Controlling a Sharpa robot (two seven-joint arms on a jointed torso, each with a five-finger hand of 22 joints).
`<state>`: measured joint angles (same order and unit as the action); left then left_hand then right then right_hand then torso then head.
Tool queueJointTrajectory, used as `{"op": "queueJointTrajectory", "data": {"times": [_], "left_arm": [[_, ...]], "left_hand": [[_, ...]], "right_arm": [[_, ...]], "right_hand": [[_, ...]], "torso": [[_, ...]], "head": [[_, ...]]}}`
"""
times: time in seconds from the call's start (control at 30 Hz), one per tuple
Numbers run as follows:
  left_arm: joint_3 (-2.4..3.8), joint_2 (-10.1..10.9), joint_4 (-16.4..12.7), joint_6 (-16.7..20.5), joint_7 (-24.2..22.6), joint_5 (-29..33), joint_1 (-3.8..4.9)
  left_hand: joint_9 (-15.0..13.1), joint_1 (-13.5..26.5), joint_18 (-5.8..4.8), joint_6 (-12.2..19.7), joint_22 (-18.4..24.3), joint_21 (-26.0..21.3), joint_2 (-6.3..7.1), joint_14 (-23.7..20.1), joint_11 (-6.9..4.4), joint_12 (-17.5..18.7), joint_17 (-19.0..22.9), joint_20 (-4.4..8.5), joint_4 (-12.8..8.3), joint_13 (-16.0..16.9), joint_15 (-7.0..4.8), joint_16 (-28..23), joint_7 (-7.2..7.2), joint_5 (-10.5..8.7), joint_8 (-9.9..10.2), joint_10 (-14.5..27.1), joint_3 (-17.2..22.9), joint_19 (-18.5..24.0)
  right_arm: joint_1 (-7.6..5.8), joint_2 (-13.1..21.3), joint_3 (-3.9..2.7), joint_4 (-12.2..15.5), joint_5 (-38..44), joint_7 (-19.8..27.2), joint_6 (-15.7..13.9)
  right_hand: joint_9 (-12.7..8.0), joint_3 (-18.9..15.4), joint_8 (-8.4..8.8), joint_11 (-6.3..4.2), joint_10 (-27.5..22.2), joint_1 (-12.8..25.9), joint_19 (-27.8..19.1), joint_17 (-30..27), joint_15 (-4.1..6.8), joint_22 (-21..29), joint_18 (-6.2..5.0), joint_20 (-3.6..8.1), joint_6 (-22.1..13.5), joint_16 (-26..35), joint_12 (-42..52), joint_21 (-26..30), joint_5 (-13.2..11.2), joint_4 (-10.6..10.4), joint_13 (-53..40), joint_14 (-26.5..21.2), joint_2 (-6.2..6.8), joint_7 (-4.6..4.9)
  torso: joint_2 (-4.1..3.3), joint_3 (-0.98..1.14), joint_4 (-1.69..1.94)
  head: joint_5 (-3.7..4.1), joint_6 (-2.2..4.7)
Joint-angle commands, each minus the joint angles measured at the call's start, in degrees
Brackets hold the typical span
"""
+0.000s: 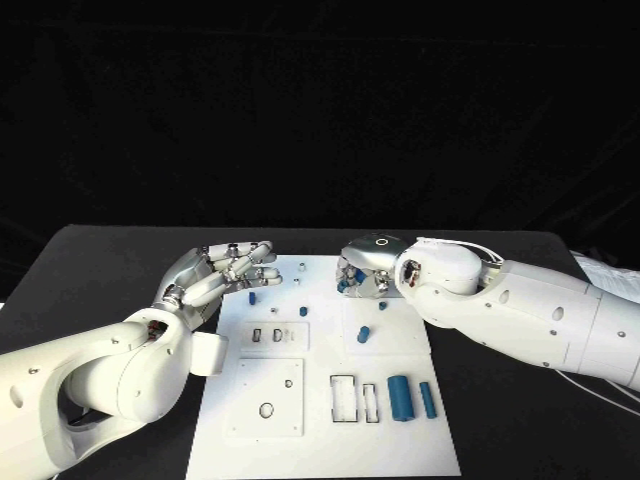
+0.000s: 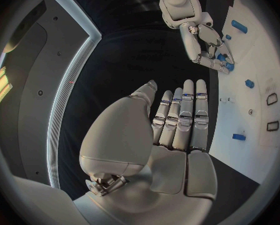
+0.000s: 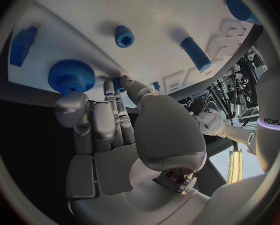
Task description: Assemble the parts on the task board
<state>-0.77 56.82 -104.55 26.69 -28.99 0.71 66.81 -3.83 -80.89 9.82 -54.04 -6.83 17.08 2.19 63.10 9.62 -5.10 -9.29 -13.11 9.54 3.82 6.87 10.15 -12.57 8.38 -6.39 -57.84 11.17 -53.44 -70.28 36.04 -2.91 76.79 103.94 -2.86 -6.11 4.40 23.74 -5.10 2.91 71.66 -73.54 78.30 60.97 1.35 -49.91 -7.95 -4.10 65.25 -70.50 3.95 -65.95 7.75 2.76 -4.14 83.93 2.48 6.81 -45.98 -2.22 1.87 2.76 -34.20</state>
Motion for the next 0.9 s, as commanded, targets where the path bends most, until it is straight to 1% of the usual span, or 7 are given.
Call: {"op": "queueJointTrajectory", "data": {"times": [0.03, 0.17, 0.3, 0.53, 0.63, 0.73, 0.9], "left_arm": [[0.05, 0.0, 0.1, -0.9, 0.0, 0.0, 0.08], [0.05, -0.1, 0.2, -0.9, 0.1, 0.0, 0.08], [0.05, -0.1, 0.2, -1.0, 0.1, 0.0, 0.09], [0.05, -0.1, 0.2, -1.0, 0.1, 0.0, 0.09], [0.05, -0.2, 0.1, -1.0, 0.1, 0.0, 0.09], [0.05, -0.2, 0.1, -1.1, 0.2, 0.0, 0.09], [0.05, -0.1, 0.1, -1.1, 0.2, 0.0, 0.1]], "left_hand": [[0.1, -0.3, 0.64, 0.0, 0.1, 0.0, 0.24, -0.2, 0.4, 0.3, -0.1, -0.02, -0.5, -0.1, 0.14, -0.3, -0.47, 0.08, 0.4, -0.1, 0.0, -0.5], [0.1, -0.4, 0.64, 0.0, 0.1, 0.0, 0.2, -0.2, 0.41, 0.4, -0.1, -0.02, -0.6, -0.1, 0.14, -0.4, -0.49, 0.08, 0.5, -0.1, 0.1, -0.5], [0.1, -0.5, 0.64, 0.0, 0.2, 0.0, 0.16, -0.2, 0.42, 0.5, -0.2, -0.01, -0.8, -0.1, 0.15, -0.5, -0.49, 0.09, 0.6, -0.1, 0.3, -0.5], [0.1, -0.6, 0.63, 0.0, 0.2, 0.0, 0.15, -0.2, 0.41, 0.5, -0.2, -0.02, -0.9, -0.1, 0.16, -0.5, -0.48, 0.09, 0.6, -0.1, 0.3, -0.5], [0.1, -0.6, 0.63, 0.0, 0.2, -0.1, 0.13, -0.2, 0.41, 0.6, -0.2, -0.02, -1.0, 0.0, 0.17, -0.6, -0.47, 0.09, 0.6, -0.1, 0.4, -0.5], [0.1, -0.6, 0.63, 0.0, 0.2, -0.1, 0.13, -0.2, 0.41, 0.6, -0.2, -0.02, -1.0, 0.0, 0.17, -0.6, -0.47, 0.09, 0.6, -0.1, 0.4, -0.5], [0.1, -0.6, 0.62, 0.0, 0.2, -0.1, 0.13, -0.2, 0.41, 0.6, -0.2, -0.02, -1.0, 0.0, 0.17, -0.6, -0.46, 0.09, 0.6, -0.2, 0.4, -0.5]], "right_arm": [[0.01, 0.0, -0.09, 0.6, 1.4, -0.3, -7.0], [0.0, -0.3, -0.29, 0.6, 0.8, -1.8, -10.9], [-0.12, -1.1, -0.41, -0.2, 0.5, -3.3, -12.7], [-0.32, -3.4, -0.48, -2.2, 0.4, -3.8, -13.7], [-0.35, -4.7, -0.49, -3.4, 0.3, -3.7, -13.6], [-0.35, -5.9, -0.49, -4.5, 0.3, -3.6, -13.6], [-0.33, -7.7, -0.49, -6.2, 0.3, -3.4, -13.5]], "right_hand": [[1.1, 0.4, -0.54, -0.08, 0.9, -0.6, 0.4, 0.3, 0.55, -0.8, 1.15, 0.13, 1.0, -0.5, 0.0, -0.7, -0.5, -0.6, -0.1, 2.1, -0.13, -0.57], [1.2, 0.5, -0.48, -0.1, 1.1, -0.4, 0.3, 0.4, 0.58, -1.1, 1.19, 0.18, 1.0, -0.6, -0.1, -1.0, -0.9, -0.9, -0.1, 2.1, -0.08, -0.6], [1.2, 0.6, -0.42, -0.09, 1.1, -0.4, 0.3, 0.4, 0.57, -1.2, 1.2, 0.2, 1.0, -0.7, -0.2, -1.1, -1.1, -1.1, 0.0, 2.1, -0.01, -0.57], [1.2, 0.8, -0.2, -0.02, 0.9, -0.4, 0.3, 0.5, 0.55, -1.7, 1.29, 0.18, 0.8, -0.8, -0.4, -1.4, -1.3, -1.2, 0.0, 2.1, 0.13, -0.48], [1.2, 0.9, -0.12, 0.02, 0.8, -0.4, 0.3, 0.5, 0.53, -1.7, 1.28, 0.17, 0.7, -0.8, -0.4, -1.4, -1.3, -1.3, 0.1, 2.1, 0.16, -0.43], [1.2, 0.9, -0.04, 0.07, 0.7, -0.4, 0.3, 0.5, 0.49, -1.8, 1.29, 0.16, 0.6, -0.9, -0.4, -1.5, -1.3, -1.4, 0.1, 2.1, 0.22, -0.38], [1.3, 1.0, 0.04, 0.11, 0.6, -0.4, 0.2, 0.6, 0.46, -1.8, 1.3, 0.15, 0.5, -0.9, -0.5, -1.6, -1.3, -1.4, 0.1, 2.1, 0.25, -0.32]], "torso": [[-0.06, -0.02, 0.06], [-0.14, -0.04, 0.1], [-0.24, -0.09, 0.13], [-0.39, -0.03, 0.0], [-0.48, -0.03, 0.13], [-0.62, -0.03, 0.25], [-0.83, -0.01, 0.49]], "head": [[-0.16, 0.17], [-0.29, 0.3], [-0.27, 0.53], [-0.57, 0.76], [-0.48, 0.59], [-0.64, 0.62], [-0.32, 0.7]]}}
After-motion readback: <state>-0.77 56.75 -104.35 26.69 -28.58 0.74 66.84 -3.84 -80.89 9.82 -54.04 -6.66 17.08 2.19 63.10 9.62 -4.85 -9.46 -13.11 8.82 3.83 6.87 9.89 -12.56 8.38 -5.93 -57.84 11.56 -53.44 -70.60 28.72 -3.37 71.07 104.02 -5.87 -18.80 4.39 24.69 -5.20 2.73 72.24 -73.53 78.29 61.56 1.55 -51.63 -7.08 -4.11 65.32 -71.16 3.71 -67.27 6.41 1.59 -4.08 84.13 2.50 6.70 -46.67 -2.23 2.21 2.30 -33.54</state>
